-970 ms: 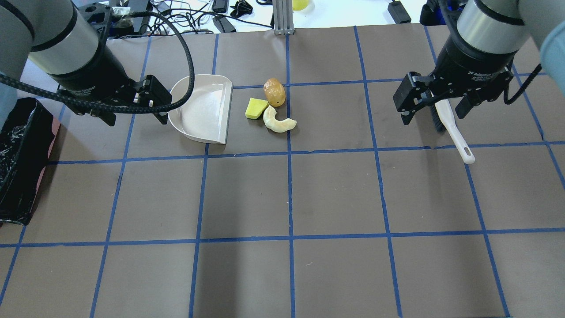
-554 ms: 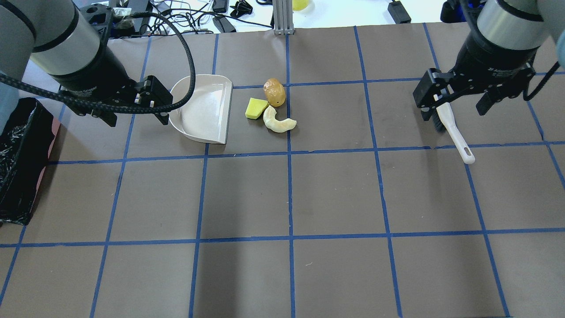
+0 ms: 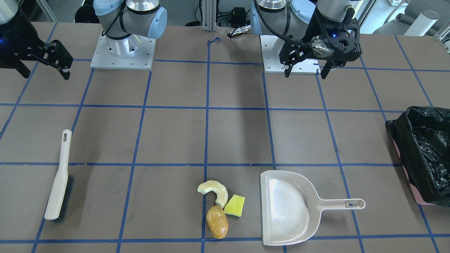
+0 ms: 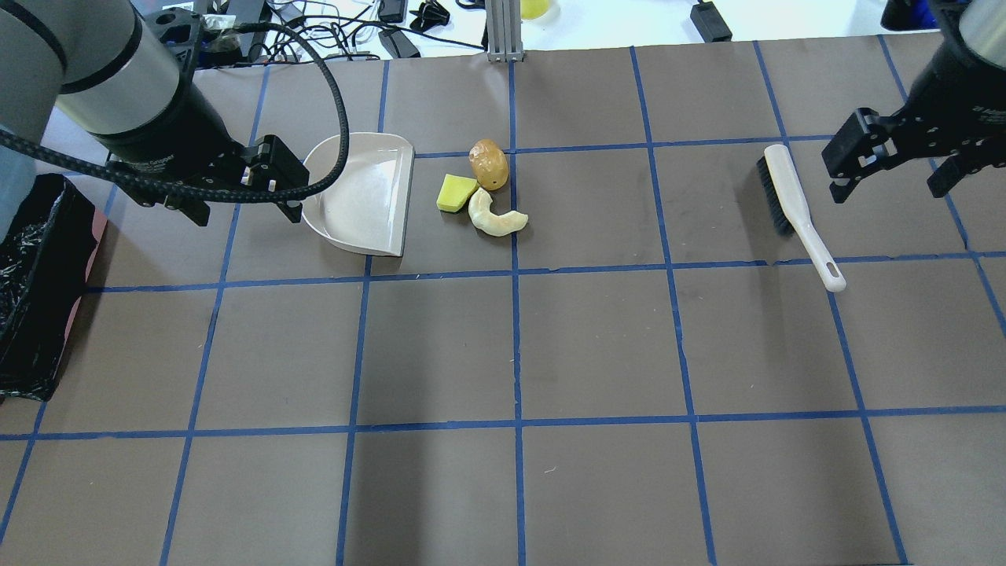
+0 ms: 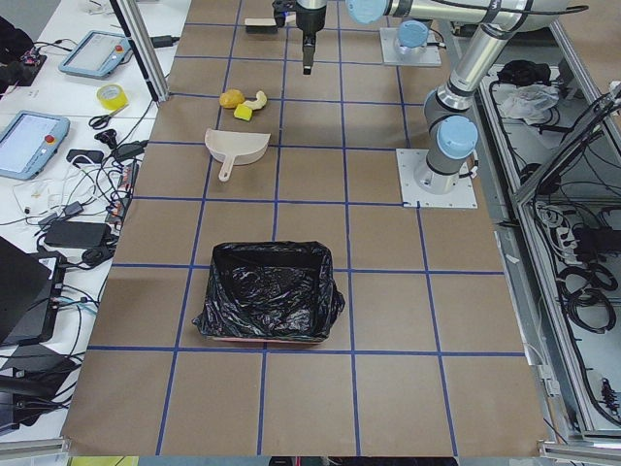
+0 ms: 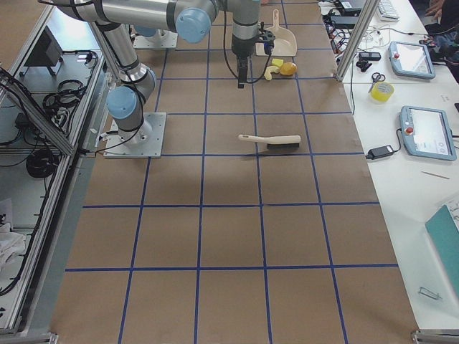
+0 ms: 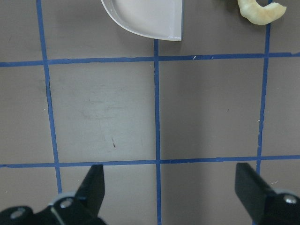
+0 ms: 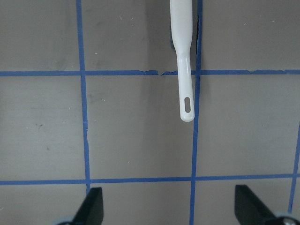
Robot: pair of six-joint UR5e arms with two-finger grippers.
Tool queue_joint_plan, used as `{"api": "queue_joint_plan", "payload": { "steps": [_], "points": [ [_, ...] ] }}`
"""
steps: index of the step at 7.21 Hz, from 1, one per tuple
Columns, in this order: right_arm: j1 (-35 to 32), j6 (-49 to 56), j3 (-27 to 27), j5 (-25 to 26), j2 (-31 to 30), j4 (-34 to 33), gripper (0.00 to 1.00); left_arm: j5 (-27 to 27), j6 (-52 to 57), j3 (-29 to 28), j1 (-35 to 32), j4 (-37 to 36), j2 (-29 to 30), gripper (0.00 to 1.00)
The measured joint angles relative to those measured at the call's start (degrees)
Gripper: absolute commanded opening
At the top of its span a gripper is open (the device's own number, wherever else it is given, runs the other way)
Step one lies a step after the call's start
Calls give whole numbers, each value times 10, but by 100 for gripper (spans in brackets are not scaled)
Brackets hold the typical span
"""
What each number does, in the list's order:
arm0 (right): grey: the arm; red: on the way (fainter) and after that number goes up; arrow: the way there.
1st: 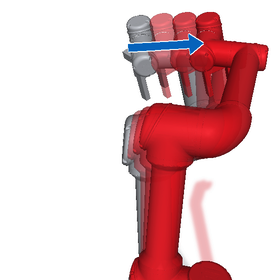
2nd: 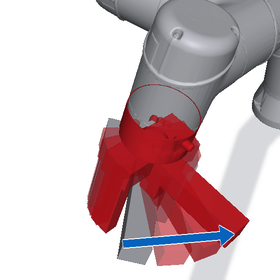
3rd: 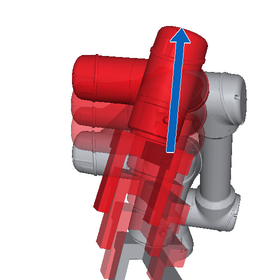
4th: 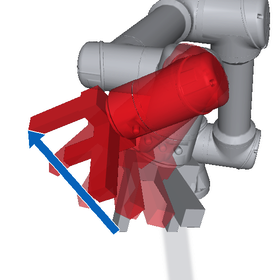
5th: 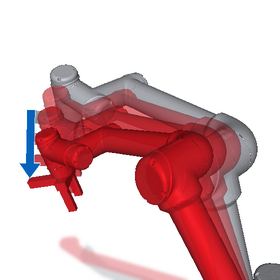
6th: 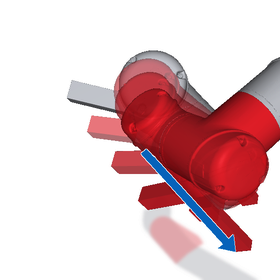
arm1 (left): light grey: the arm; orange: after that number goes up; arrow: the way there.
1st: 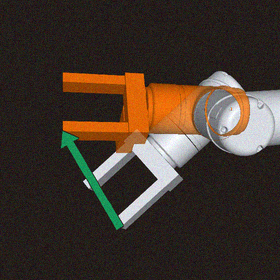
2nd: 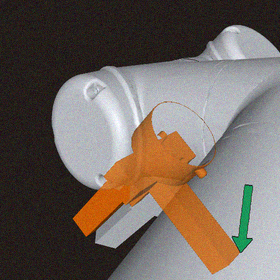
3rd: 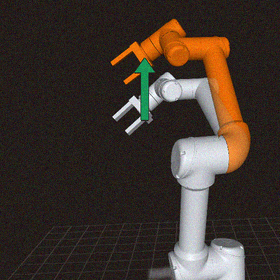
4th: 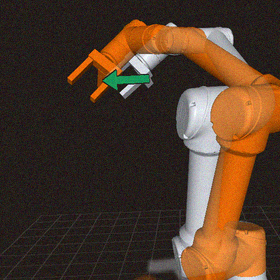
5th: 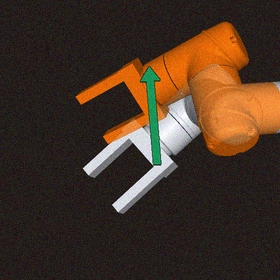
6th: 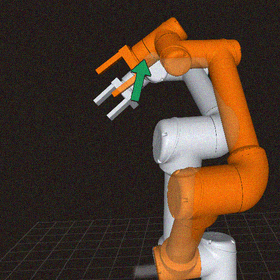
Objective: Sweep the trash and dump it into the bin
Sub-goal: 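Move the right gripper over the white brush handle, then lower the right gripper and close it on the brush handle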
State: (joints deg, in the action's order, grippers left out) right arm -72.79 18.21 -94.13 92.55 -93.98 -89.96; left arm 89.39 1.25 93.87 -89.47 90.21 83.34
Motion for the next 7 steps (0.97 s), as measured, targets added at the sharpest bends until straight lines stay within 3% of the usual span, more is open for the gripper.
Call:
{"api": "queue_joint_plan", "payload": {
  "steps": [7],
  "points": [
    [21, 51, -46, 20, 122, -131, 100, -1, 1, 5, 0, 0, -3, 100]
  ]
}}
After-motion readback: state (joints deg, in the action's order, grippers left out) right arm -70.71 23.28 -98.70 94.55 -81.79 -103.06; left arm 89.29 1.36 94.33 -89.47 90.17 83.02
